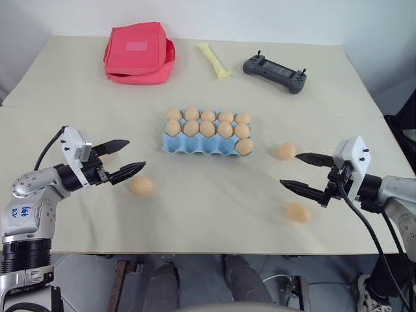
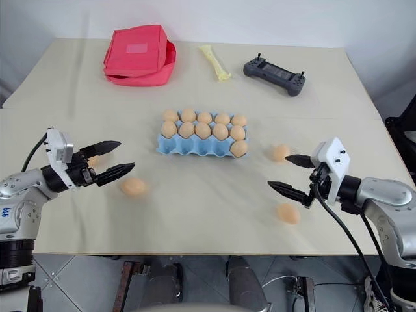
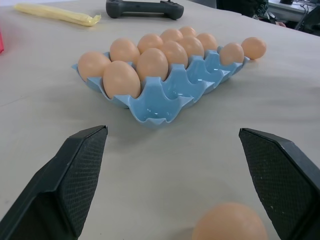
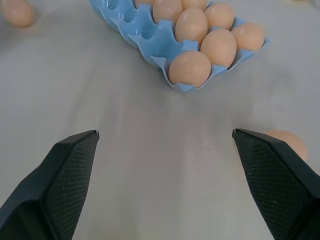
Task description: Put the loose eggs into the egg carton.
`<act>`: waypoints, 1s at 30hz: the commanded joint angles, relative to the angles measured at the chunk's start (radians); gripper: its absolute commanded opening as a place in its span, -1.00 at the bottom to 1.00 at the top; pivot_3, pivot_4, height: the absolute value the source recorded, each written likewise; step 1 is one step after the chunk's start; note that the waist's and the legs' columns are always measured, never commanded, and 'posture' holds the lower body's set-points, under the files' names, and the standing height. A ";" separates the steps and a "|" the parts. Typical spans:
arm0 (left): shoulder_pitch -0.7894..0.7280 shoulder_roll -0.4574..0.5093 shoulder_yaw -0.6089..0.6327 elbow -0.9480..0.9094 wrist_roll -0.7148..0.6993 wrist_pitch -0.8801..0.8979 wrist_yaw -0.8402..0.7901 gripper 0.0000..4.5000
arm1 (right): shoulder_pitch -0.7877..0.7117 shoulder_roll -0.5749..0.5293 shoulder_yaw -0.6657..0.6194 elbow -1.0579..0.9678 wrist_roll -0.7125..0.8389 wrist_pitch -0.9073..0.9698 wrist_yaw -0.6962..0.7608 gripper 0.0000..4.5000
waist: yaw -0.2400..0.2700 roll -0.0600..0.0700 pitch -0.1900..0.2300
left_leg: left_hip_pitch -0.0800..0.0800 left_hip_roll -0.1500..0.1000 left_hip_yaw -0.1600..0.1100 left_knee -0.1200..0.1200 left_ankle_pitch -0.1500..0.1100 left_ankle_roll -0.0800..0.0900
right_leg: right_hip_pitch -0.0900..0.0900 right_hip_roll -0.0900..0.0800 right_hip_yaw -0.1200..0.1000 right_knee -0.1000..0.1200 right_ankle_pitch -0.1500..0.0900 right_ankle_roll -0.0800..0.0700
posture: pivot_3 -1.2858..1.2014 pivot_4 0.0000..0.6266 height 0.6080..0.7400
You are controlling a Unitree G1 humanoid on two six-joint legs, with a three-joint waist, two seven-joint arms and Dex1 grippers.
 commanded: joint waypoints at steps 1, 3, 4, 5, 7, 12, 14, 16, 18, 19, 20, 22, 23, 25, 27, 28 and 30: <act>-0.013 0.003 -0.005 0.002 0.010 -0.025 0.000 1.00 | -0.005 0.006 -0.012 -0.025 0.006 -0.025 -0.011 1.00 | 0.000 0.000 0.000 | 0.000 0.000 0.000 0.000 0.000 0.000 | 0.000 0.000 0.000 0.000 0.000 0.000 | 0.03 -0.52 1.00; -0.028 0.002 -0.009 0.006 0.010 0.015 0.033 1.00 | -0.006 0.010 -0.016 -0.028 0.008 -0.023 -0.020 1.00 | 0.000 0.000 0.000 | 0.000 0.000 0.000 0.000 0.000 0.000 | 0.000 0.000 0.000 0.000 0.000 0.000 | 0.03 -0.52 1.00; -0.038 0.000 -0.011 0.008 0.007 0.029 0.044 1.00 | -0.006 0.011 -0.018 -0.032 0.009 -0.019 -0.025 1.00 | 0.001 0.000 0.000 | 0.000 0.000 0.000 0.000 0.000 0.000 | 0.000 0.000 0.000 0.000 0.000 0.001 | 0.03 -0.52 1.00; -0.045 0.000 -0.014 0.010 0.006 0.032 0.045 1.00 | -0.006 0.011 -0.019 -0.036 0.011 -0.016 -0.030 1.00 | 0.001 0.000 0.000 | 0.000 0.000 0.000 0.000 0.000 0.000 | 0.000 0.000 0.000 0.000 0.000 0.001 | 0.03 -0.52 1.00; -0.055 0.001 -0.025 0.018 0.011 0.009 0.029 1.00 | 0.001 0.010 -0.027 -0.053 0.019 -0.007 -0.040 1.00 | 0.000 0.000 0.000 | 0.000 0.000 0.000 0.000 0.000 0.000 | 0.000 0.000 0.000 0.000 0.000 0.001 | 0.03 -0.52 1.00; -0.087 0.002 -0.048 0.048 0.010 -0.005 -0.010 1.00 | 0.062 -0.012 -0.097 -0.122 0.063 0.058 -0.071 1.00 | 0.002 0.000 0.000 | 0.000 0.000 0.000 0.000 0.000 0.000 | 0.000 0.000 0.000 0.000 0.001 0.001 | 0.03 -0.52 1.00; -0.095 0.000 -0.055 0.057 0.009 -0.008 -0.024 1.00 | 0.120 -0.025 -0.152 -0.162 0.087 0.090 -0.069 1.00 | 0.008 0.000 0.000 | 0.000 0.000 0.000 0.000 0.000 0.000 | 0.000 0.000 0.000 0.000 0.001 0.001 | 0.03 -0.52 1.00; -0.101 -0.002 -0.065 0.068 0.009 -0.012 -0.045 1.00 | 0.222 -0.033 -0.238 -0.224 0.119 0.131 -0.053 1.00 | 0.017 0.000 0.000 | 0.000 0.000 0.000 0.000 -0.001 0.000 | 0.000 0.000 0.000 0.000 0.001 0.003 | 0.03 -0.52 1.00; -0.108 -0.002 -0.073 0.079 0.011 -0.016 -0.058 1.00 | 0.289 -0.041 -0.295 -0.260 0.141 0.156 -0.048 1.00 | 0.025 0.000 0.000 | 0.000 0.000 0.000 -0.001 -0.001 0.000 | 0.000 0.000 0.000 0.000 0.001 0.003 | 0.03 -0.52 1.00; -0.111 -0.003 -0.075 0.083 0.013 -0.018 -0.061 1.00 | 0.307 -0.043 -0.311 -0.269 0.147 0.163 -0.048 1.00 | 0.026 0.000 0.000 | 0.000 0.000 0.000 0.000 -0.001 0.000 | 0.000 0.000 0.000 0.000 0.001 0.004 | 0.03 -0.52 1.00; -0.116 -0.006 -0.077 0.088 0.015 -0.019 -0.063 1.00 | 0.340 -0.043 -0.338 -0.278 0.150 0.169 -0.045 1.00 | 0.026 0.000 0.000 | 0.000 0.000 0.000 0.000 -0.001 0.000 | 0.000 0.000 0.000 0.000 0.001 0.003 | 0.03 -0.52 1.00; -0.128 -0.011 -0.082 0.101 0.016 -0.022 -0.070 1.00 | 0.410 -0.040 -0.384 -0.299 0.151 0.178 -0.032 1.00 | 0.026 0.000 0.000 | 0.000 0.000 0.000 0.001 -0.001 0.000 | 0.001 0.000 0.000 -0.001 -0.001 0.000 | 0.03 -0.52 1.00; -0.133 -0.013 -0.085 0.106 0.017 -0.024 -0.076 1.00 | 0.448 -0.040 -0.402 -0.310 0.147 0.181 -0.024 1.00 | 0.026 0.000 0.000 | 0.001 0.000 0.000 0.001 -0.001 0.000 | 0.002 0.000 0.000 -0.001 -0.003 -0.004 | 0.03 -0.52 1.00; -0.136 -0.012 -0.089 0.112 0.017 -0.024 -0.089 1.00 | 0.487 -0.045 -0.418 -0.321 0.147 0.186 -0.019 1.00 | 0.025 -0.001 0.000 | 0.001 0.000 0.000 0.002 -0.001 0.000 | 0.002 0.000 0.000 -0.001 -0.004 -0.007 | 0.03 -0.52 1.00; -0.128 -0.005 -0.093 0.107 0.013 -0.017 -0.109 1.00 | 0.532 -0.050 -0.428 -0.331 0.144 0.199 -0.013 1.00 | 0.022 -0.001 0.000 | 0.001 0.000 0.000 0.003 -0.001 0.001 | 0.002 0.000 0.001 -0.001 -0.004 -0.007 | 0.03 -0.52 1.00; -0.122 -0.001 -0.093 0.102 0.010 -0.011 -0.117 1.00 | 0.545 -0.047 -0.426 -0.334 0.141 0.194 -0.013 1.00 | 0.022 -0.001 0.000 | 0.001 0.000 0.000 0.003 0.000 0.001 | 0.003 0.000 0.001 -0.001 -0.004 -0.008 | 0.03 -0.52 1.00; -0.107 0.006 -0.088 0.086 0.002 -0.001 -0.131 1.00 | 0.536 -0.031 -0.405 -0.337 0.141 0.182 -0.036 1.00 | 0.021 -0.001 0.000 | 0.001 0.000 0.000 0.003 0.000 0.001 | 0.003 0.000 0.001 -0.001 -0.004 -0.008 | 0.03 -0.52 1.00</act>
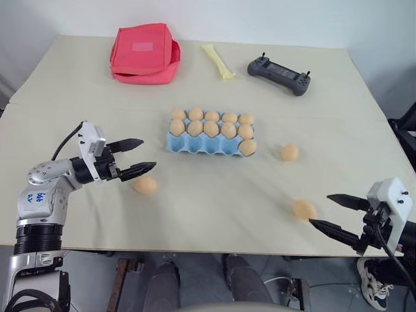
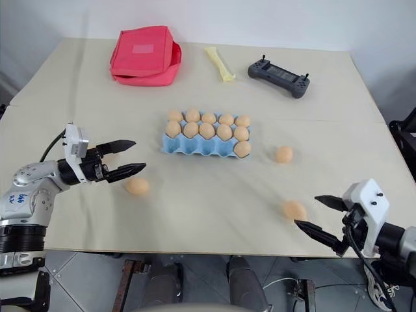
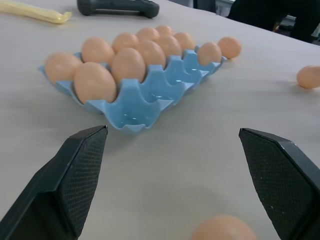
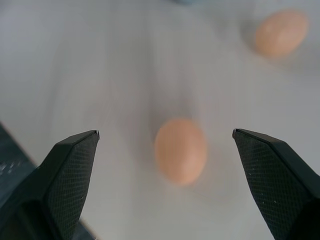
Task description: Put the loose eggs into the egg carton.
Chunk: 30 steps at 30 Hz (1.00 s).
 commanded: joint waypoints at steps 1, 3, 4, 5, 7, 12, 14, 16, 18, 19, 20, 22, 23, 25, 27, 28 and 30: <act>0.023 0.024 0.017 -0.042 -0.023 0.010 -0.032 1.00 | -0.026 0.008 0.005 -0.026 0.002 -0.018 -0.031 1.00 | -0.003 0.000 0.000 | 0.000 0.000 0.000 0.000 0.000 0.000 | 0.000 0.000 0.000 0.000 0.000 0.000 | 0.03 -0.52 1.00; 0.043 0.033 0.027 -0.061 -0.031 0.020 -0.042 1.00 | -0.050 0.014 0.046 -0.015 -0.010 -0.022 -0.054 1.00 | -0.004 0.000 0.000 | 0.000 0.000 0.000 0.000 0.000 0.000 | 0.000 0.000 0.000 -0.001 0.000 -0.001 | 0.03 -0.52 1.00; 0.053 0.037 0.032 -0.069 -0.033 0.021 -0.045 1.00 | -0.062 0.019 0.064 -0.006 -0.017 -0.024 -0.066 1.00 | -0.004 0.000 0.000 | 0.000 0.000 0.000 0.000 0.000 0.000 | 0.000 0.000 0.000 -0.001 0.000 -0.001 | 0.03 -0.52 1.00; 0.065 0.043 0.038 -0.076 -0.036 0.023 -0.049 1.00 | -0.075 0.022 0.085 0.005 -0.020 -0.018 -0.077 1.00 | -0.003 0.000 0.000 | 0.000 0.000 0.000 0.000 0.000 0.000 | 0.000 0.000 0.000 -0.001 0.000 -0.001 | 0.03 -0.52 1.00; 0.082 0.051 0.046 -0.088 -0.040 0.028 -0.051 1.00 | -0.094 0.024 0.119 0.018 -0.025 -0.012 -0.089 1.00 | 0.000 0.000 0.000 | 0.000 0.000 0.000 -0.001 0.000 0.000 | 0.000 0.000 0.000 -0.001 0.000 -0.001 | 0.03 -0.52 1.00; 0.104 0.056 0.066 -0.108 -0.040 0.027 -0.033 1.00 | -0.149 0.027 0.219 0.062 -0.050 -0.028 -0.105 1.00 | 0.002 0.000 0.000 | -0.001 0.000 0.000 -0.001 0.000 0.000 | 0.000 0.000 0.000 -0.002 0.000 -0.001 | 0.03 -0.52 1.00; 0.118 0.053 0.076 -0.123 -0.043 0.029 -0.023 1.00 | -0.189 0.037 0.275 0.111 -0.085 -0.032 -0.133 1.00 | 0.001 0.000 0.000 | -0.001 0.000 0.000 -0.001 0.000 0.000 | 0.000 0.000 0.000 -0.003 0.000 -0.001 | 0.03 -0.52 1.00; 0.128 0.051 0.083 -0.140 -0.048 0.035 -0.012 1.00 | -0.214 0.045 0.305 0.154 -0.104 -0.051 -0.136 1.00 | 0.001 0.000 0.000 | -0.001 0.000 0.000 -0.001 0.000 0.000 | 0.000 -0.001 0.000 -0.003 0.000 -0.001 | 0.03 -0.52 1.00; 0.137 0.051 0.085 -0.150 -0.050 0.037 -0.005 1.00 | -0.229 0.048 0.331 0.186 -0.121 -0.066 -0.126 1.00 | 0.001 0.000 0.000 | -0.001 0.000 0.000 -0.001 0.000 0.000 | 0.000 -0.001 0.000 -0.003 0.000 -0.001 | 0.03 -0.52 1.00; 0.140 0.050 0.087 -0.154 -0.051 0.037 -0.001 1.00 | -0.234 0.050 0.342 0.201 -0.129 -0.075 -0.125 1.00 | 0.001 0.000 0.000 | -0.001 0.000 0.000 -0.001 0.000 0.000 | 0.000 -0.001 0.000 -0.003 0.000 -0.001 | 0.03 -0.52 1.00; 0.142 0.049 0.089 -0.158 -0.051 0.039 0.003 1.00 | -0.238 0.050 0.352 0.212 -0.135 -0.080 -0.123 1.00 | 0.001 0.000 0.000 | -0.001 0.000 0.000 -0.002 0.000 0.000 | 0.000 -0.001 0.000 -0.003 0.000 -0.001 | 0.03 -0.52 1.00; 0.147 0.047 0.094 -0.166 -0.053 0.041 0.010 1.00 | -0.241 0.053 0.366 0.227 -0.144 -0.093 -0.121 1.00 | 0.001 0.000 0.000 | -0.001 0.000 0.000 -0.002 0.000 0.000 | 0.000 -0.001 0.000 -0.003 0.000 -0.001 | 0.03 -0.52 1.00; 0.149 0.046 0.096 -0.169 -0.053 0.041 0.013 1.00 | -0.243 0.056 0.368 0.232 -0.146 -0.101 -0.120 1.00 | 0.001 0.000 0.000 | -0.001 0.000 0.000 -0.001 0.000 0.000 | 0.000 -0.001 0.000 -0.003 0.000 -0.001 | 0.03 -0.52 1.00; 0.152 0.045 0.096 -0.173 -0.054 0.041 0.017 1.00 | -0.246 0.060 0.369 0.238 -0.148 -0.116 -0.118 0.92 | 0.001 0.000 0.000 | -0.001 0.000 0.000 -0.001 0.000 0.000 | 0.000 -0.001 0.000 -0.003 0.000 -0.001 | 0.03 -0.52 1.00; 0.153 0.044 0.095 -0.176 -0.056 0.040 0.022 1.00 | -0.247 0.066 0.366 0.239 -0.150 -0.133 -0.117 0.74 | 0.000 0.000 0.000 | -0.001 0.000 0.000 -0.001 0.000 0.000 | 0.000 -0.001 0.000 -0.002 0.000 -0.001 | 0.03 -0.52 1.00; 0.153 0.043 0.095 -0.178 -0.056 0.040 0.025 1.00 | -0.248 0.066 0.365 0.240 -0.151 -0.140 -0.113 0.58 | 0.000 0.000 0.000 | -0.001 0.000 0.000 -0.001 0.000 0.000 | 0.000 -0.001 0.000 -0.002 0.000 -0.001 | 0.03 -0.52 1.00; 0.153 0.041 0.094 -0.180 -0.058 0.039 0.030 1.00 | -0.256 0.057 0.357 0.240 -0.144 -0.144 -0.102 0.28 | 0.001 0.000 0.000 | -0.001 0.000 0.000 -0.001 0.000 0.000 | 0.000 -0.001 0.000 -0.002 0.000 -0.001 | 0.03 -0.52 1.00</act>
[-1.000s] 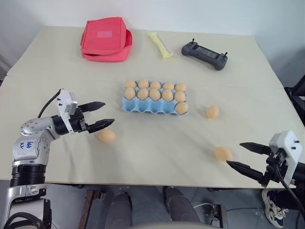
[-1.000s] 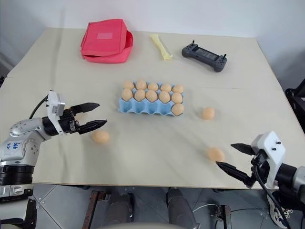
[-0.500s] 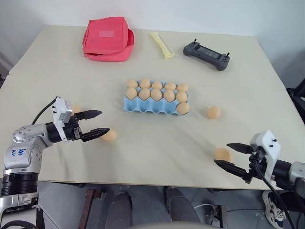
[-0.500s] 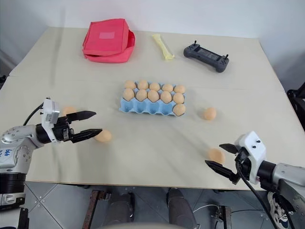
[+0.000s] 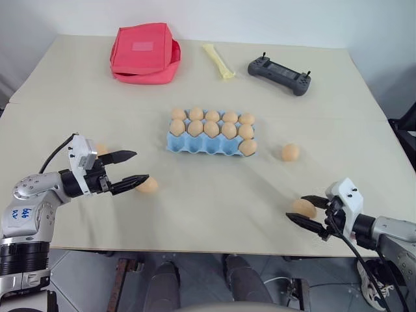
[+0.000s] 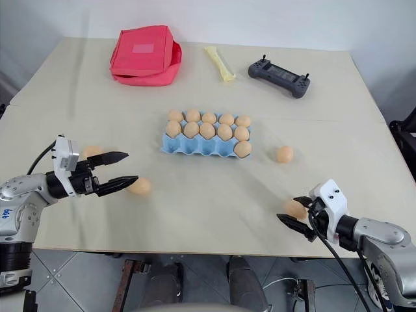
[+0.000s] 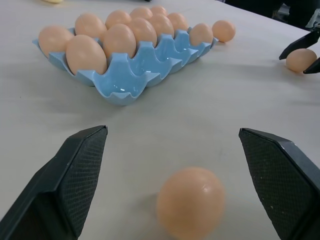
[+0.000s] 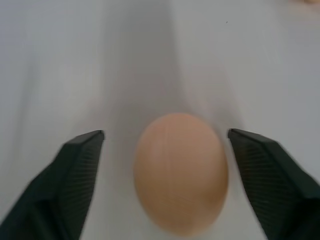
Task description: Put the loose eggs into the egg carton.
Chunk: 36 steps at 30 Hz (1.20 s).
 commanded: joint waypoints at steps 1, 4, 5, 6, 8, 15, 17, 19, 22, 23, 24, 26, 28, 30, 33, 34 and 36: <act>0.004 -0.002 0.027 -0.041 -0.026 -0.003 0.008 1.00 | -0.017 -0.012 -0.023 -0.005 0.011 -0.017 0.023 0.09 | 0.000 0.000 0.000 | 0.000 0.000 0.000 0.000 0.000 0.000 | 0.000 0.000 0.000 0.000 0.000 0.000 | 0.03 -0.52 1.00; 0.006 -0.003 0.028 -0.043 -0.026 -0.005 0.012 1.00 | -0.024 -0.033 -0.034 -0.020 0.022 -0.003 0.039 -0.29 | 0.000 0.000 0.000 | 0.000 0.000 0.000 0.000 0.000 0.000 | 0.000 0.000 0.000 0.000 0.000 0.000 | 0.03 -0.52 1.00; 0.007 -0.004 0.029 -0.045 -0.026 -0.004 0.014 1.00 | -0.027 -0.035 -0.037 -0.024 0.024 0.000 0.040 -0.35 | 0.000 0.000 0.000 | 0.000 0.000 0.000 0.000 0.000 0.000 | 0.000 0.000 0.000 0.000 0.000 0.000 | 0.03 -0.52 1.00; 0.008 -0.005 0.029 -0.047 -0.027 -0.005 0.017 1.00 | -0.039 -0.039 -0.043 -0.032 0.031 0.004 0.040 -0.37 | 0.000 0.000 0.000 | 0.000 0.000 0.000 0.000 0.000 0.000 | 0.000 0.000 0.000 0.000 0.000 0.000 | 0.03 -0.52 1.00; 0.010 -0.007 0.030 -0.049 -0.028 -0.005 0.021 1.00 | -0.064 -0.043 -0.049 -0.046 0.044 0.019 0.032 -0.37 | -0.002 0.000 0.000 | 0.000 0.000 0.000 0.000 0.000 0.000 | 0.000 0.000 0.000 0.000 0.000 0.000 | 0.03 -0.52 1.00; 0.011 -0.011 0.032 -0.055 -0.029 -0.009 0.032 1.00 | -0.362 -0.012 0.050 -0.044 0.070 0.090 -0.027 -0.38 | -0.010 0.000 0.000 | 0.000 0.000 0.000 0.001 0.001 0.001 | 0.000 0.000 0.000 0.001 0.001 0.000 | 0.03 -0.52 1.00; 0.013 -0.013 0.034 -0.060 -0.029 -0.008 0.037 1.00 | -0.474 0.038 0.113 -0.014 0.062 0.103 -0.060 -0.38 | -0.016 0.000 0.000 | 0.000 0.000 0.000 0.000 0.001 0.001 | 0.000 0.000 0.000 0.001 0.001 -0.001 | 0.03 -0.52 1.00; 0.017 -0.015 0.037 -0.066 -0.030 -0.008 0.041 1.00 | -0.576 0.104 0.173 0.026 0.038 0.097 -0.095 -0.38 | -0.023 0.000 0.000 | 0.000 0.000 0.000 0.000 0.001 0.001 | 0.000 0.000 0.000 0.000 0.001 0.000 | 0.03 -0.52 1.00; 0.021 -0.018 0.048 -0.076 -0.032 -0.012 0.051 1.00 | -0.703 0.209 0.258 0.105 -0.007 0.075 -0.140 -0.38 | -0.028 0.000 0.000 | -0.001 0.000 0.000 -0.002 0.001 0.001 | -0.001 0.000 0.000 0.001 0.003 0.003 | 0.03 -0.52 1.00; 0.022 -0.020 0.054 -0.080 -0.032 -0.015 0.058 1.00 | -0.738 0.247 0.277 0.139 -0.027 0.060 -0.160 -0.38 | -0.027 0.000 0.000 | 0.000 0.000 0.000 -0.002 0.000 0.001 | -0.002 0.000 0.000 0.002 0.004 0.006 | 0.03 -0.52 1.00; 0.022 -0.024 0.060 -0.082 -0.031 -0.022 0.065 1.00 | -0.767 0.287 0.292 0.176 -0.050 0.034 -0.181 -0.38 | -0.028 0.000 0.000 | -0.001 0.000 0.000 -0.002 0.000 0.001 | -0.003 0.000 0.000 0.002 0.005 0.008 | 0.03 -0.52 1.00; 0.018 -0.036 0.075 -0.082 -0.030 -0.034 0.089 1.00 | -0.814 0.353 0.317 0.262 -0.092 -0.008 -0.210 -0.38 | -0.027 0.000 0.000 | -0.001 0.000 0.000 -0.003 0.000 0.000 | -0.004 0.000 -0.001 0.004 0.007 0.011 | 0.03 -0.52 1.00; 0.034 -0.034 0.094 -0.097 -0.035 -0.036 0.097 1.00 | -0.862 0.416 0.357 0.366 -0.141 -0.058 -0.222 -0.38 | -0.028 0.000 0.000 | -0.002 0.000 0.000 -0.004 0.000 0.000 | -0.005 0.000 -0.001 0.005 0.007 0.011 | 0.03 -0.52 1.00; 0.053 -0.030 0.109 -0.112 -0.038 -0.037 0.100 1.00 | -0.889 0.451 0.376 0.429 -0.170 -0.092 -0.215 -0.38 | -0.028 0.000 0.000 | -0.002 0.000 0.000 -0.005 0.000 0.000 | -0.006 0.000 -0.001 0.005 0.007 0.011 | 0.03 -0.52 1.00; 0.070 -0.028 0.124 -0.128 -0.042 -0.035 0.105 1.00 | -0.905 0.473 0.394 0.479 -0.195 -0.128 -0.184 -0.38 | -0.026 0.000 0.000 | -0.002 0.000 0.000 -0.006 0.000 0.000 | -0.006 0.000 -0.002 0.005 0.006 0.011 | 0.03 -0.52 1.00; 0.076 -0.028 0.127 -0.134 -0.042 -0.035 0.106 1.00 | -0.908 0.480 0.400 0.492 -0.201 -0.137 -0.176 -0.38 | -0.026 0.000 0.000 | -0.002 0.000 0.000 -0.007 0.000 0.000 | -0.007 0.000 -0.002 0.005 0.006 0.011 | 0.03 -0.52 1.00; 0.082 -0.029 0.130 -0.140 -0.043 -0.036 0.110 1.00 | -0.913 0.491 0.409 0.511 -0.213 -0.153 -0.163 -0.38 | -0.027 0.000 0.000 | -0.002 0.000 0.000 -0.007 0.000 0.000 | -0.007 0.000 -0.002 0.005 0.006 0.011 | 0.03 -0.52 1.00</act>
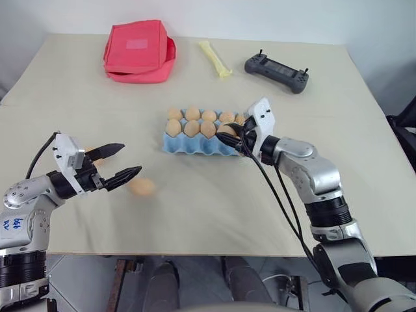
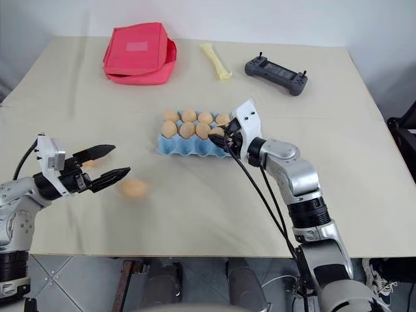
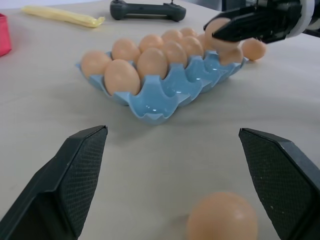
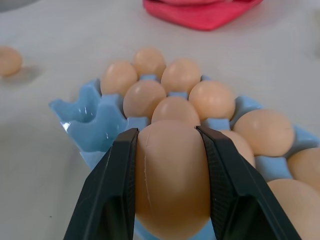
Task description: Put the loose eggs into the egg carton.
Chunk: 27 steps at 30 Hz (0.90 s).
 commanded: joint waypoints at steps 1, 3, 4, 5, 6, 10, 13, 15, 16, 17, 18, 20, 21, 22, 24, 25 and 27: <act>0.006 0.007 0.030 -0.054 -0.029 -0.013 0.006 1.00 | -0.030 0.019 0.011 0.010 -0.024 -0.056 0.029 -0.38 | -0.001 0.000 0.000 | 0.000 0.000 0.000 0.000 0.000 0.000 | 0.000 0.000 0.000 0.000 0.000 0.000 | 0.03 -0.52 1.00; 0.005 0.005 0.030 -0.056 -0.028 -0.012 0.010 1.00 | -0.032 0.025 0.018 0.021 -0.035 -0.064 0.036 -0.22 | -0.002 0.000 0.000 | 0.000 0.000 0.000 0.000 0.000 0.000 | 0.000 0.000 0.000 0.001 0.000 0.000 | 0.03 -0.52 1.00; 0.003 0.003 0.029 -0.056 -0.027 -0.013 0.011 1.00 | -0.033 0.028 0.022 0.021 -0.042 -0.069 0.038 -0.05 | -0.004 0.000 0.000 | 0.001 0.000 0.000 0.000 0.000 0.000 | 0.000 0.000 0.000 0.001 0.000 0.000 | 0.03 -0.52 1.00; 0.001 0.003 0.027 -0.055 -0.026 -0.014 0.012 1.00 | -0.033 0.030 0.025 0.023 -0.047 -0.072 0.040 0.11 | -0.005 0.000 0.000 | 0.001 0.000 0.000 0.001 0.000 0.000 | 0.000 0.000 0.000 0.002 0.000 0.000 | 0.03 -0.52 1.00; -0.002 0.002 0.025 -0.053 -0.026 -0.014 0.013 1.00 | -0.034 0.030 0.025 0.021 -0.050 -0.071 0.042 0.23 | -0.007 0.000 0.000 | 0.001 0.000 0.000 0.001 0.000 0.000 | 0.000 0.000 0.000 0.002 0.000 0.000 | 0.03 -0.52 1.00; -0.022 -0.001 0.011 -0.039 -0.022 -0.016 0.013 1.00 | -0.038 0.011 -0.002 -0.012 -0.049 -0.057 0.048 0.84 | -0.011 0.000 0.000 | 0.001 0.000 0.000 0.000 0.000 0.000 | 0.000 0.000 0.000 0.001 0.000 0.000 | 0.03 -0.52 1.00; -0.045 -0.005 -0.003 -0.021 -0.017 -0.018 0.010 1.00 | -0.039 -0.023 -0.036 -0.068 -0.033 -0.031 0.051 0.99 | -0.014 0.000 0.000 | 0.000 0.000 0.000 0.000 0.000 0.000 | 0.000 0.000 0.000 0.001 0.000 0.000 | 0.03 -0.52 1.00; -0.059 -0.008 -0.013 -0.009 -0.014 -0.019 0.005 1.00 | -0.024 -0.062 -0.067 -0.130 -0.010 0.005 0.060 0.99 | -0.013 0.000 0.000 | 0.000 0.000 0.000 0.000 0.000 0.000 | 0.000 0.000 0.000 0.001 0.000 0.000 | 0.03 -0.52 1.00; -0.065 -0.009 -0.017 -0.005 -0.014 -0.019 0.003 1.00 | -0.013 -0.080 -0.079 -0.160 0.003 0.022 0.068 0.99 | -0.012 0.000 0.000 | 0.000 0.000 0.000 0.000 0.000 0.000 | 0.000 0.000 0.000 0.001 0.000 0.000 | 0.03 -0.52 1.00; -0.071 -0.009 -0.021 0.001 -0.013 -0.020 0.000 1.00 | 0.011 -0.116 -0.099 -0.206 0.025 0.047 0.089 0.99 | -0.011 0.000 0.000 | 0.000 0.000 0.000 0.000 0.000 0.000 | 0.000 0.000 0.000 0.001 0.000 0.000 | 0.03 -0.52 1.00; -0.075 -0.009 -0.024 0.005 -0.013 -0.021 -0.002 1.00 | 0.028 -0.140 -0.112 -0.236 0.041 0.065 0.103 0.99 | -0.008 0.000 0.000 | 0.000 0.000 0.000 0.000 0.000 0.000 | 0.000 0.000 0.000 0.001 0.000 0.000 | 0.03 -0.52 1.00; -0.085 -0.010 -0.030 0.016 -0.010 -0.024 -0.006 1.00 | 0.090 -0.218 -0.152 -0.309 0.079 0.101 0.149 0.99 | -0.002 0.000 0.000 | 0.000 0.000 0.000 -0.001 0.000 0.000 | 0.000 0.000 0.000 0.000 0.000 0.000 | 0.03 -0.52 1.00; -0.089 -0.009 -0.032 0.022 -0.009 -0.025 -0.009 1.00 | 0.126 -0.261 -0.178 -0.340 0.098 0.119 0.171 0.99 | 0.001 0.000 0.000 | 0.000 0.000 0.000 -0.001 0.000 0.000 | 0.000 0.000 0.000 0.000 0.000 0.000 | 0.03 -0.52 1.00; -0.092 -0.008 -0.033 0.026 -0.010 -0.026 -0.012 1.00 | 0.151 -0.291 -0.195 -0.362 0.114 0.133 0.184 0.99 | 0.002 0.000 0.000 | 0.000 0.000 0.000 -0.001 0.000 0.000 | 0.000 0.000 0.000 0.000 -0.001 0.000 | 0.03 -0.52 1.00; -0.097 -0.005 -0.037 0.040 -0.009 -0.028 -0.020 1.00 | 0.242 -0.385 -0.269 -0.402 0.146 0.156 0.234 0.99 | 0.003 0.000 0.000 | 0.000 0.000 0.000 0.000 0.000 0.000 | 0.000 0.000 0.000 0.000 -0.001 0.000 | 0.03 -0.52 1.00; -0.098 -0.003 -0.039 0.046 -0.008 -0.029 -0.025 1.00 | 0.288 -0.431 -0.309 -0.415 0.161 0.173 0.256 0.99 | 0.005 0.000 0.000 | 0.000 0.000 0.000 0.000 0.000 0.000 | 0.000 0.000 0.000 -0.001 -0.001 0.000 | 0.03 -0.52 1.00; -0.101 0.001 -0.039 0.063 -0.006 -0.035 -0.033 1.00 | 0.380 -0.511 -0.393 -0.431 0.188 0.204 0.292 0.99 | 0.007 0.000 0.000 | 0.000 0.000 0.000 0.000 0.000 0.000 | 0.000 0.000 0.000 -0.001 -0.001 0.000 | 0.03 -0.52 1.00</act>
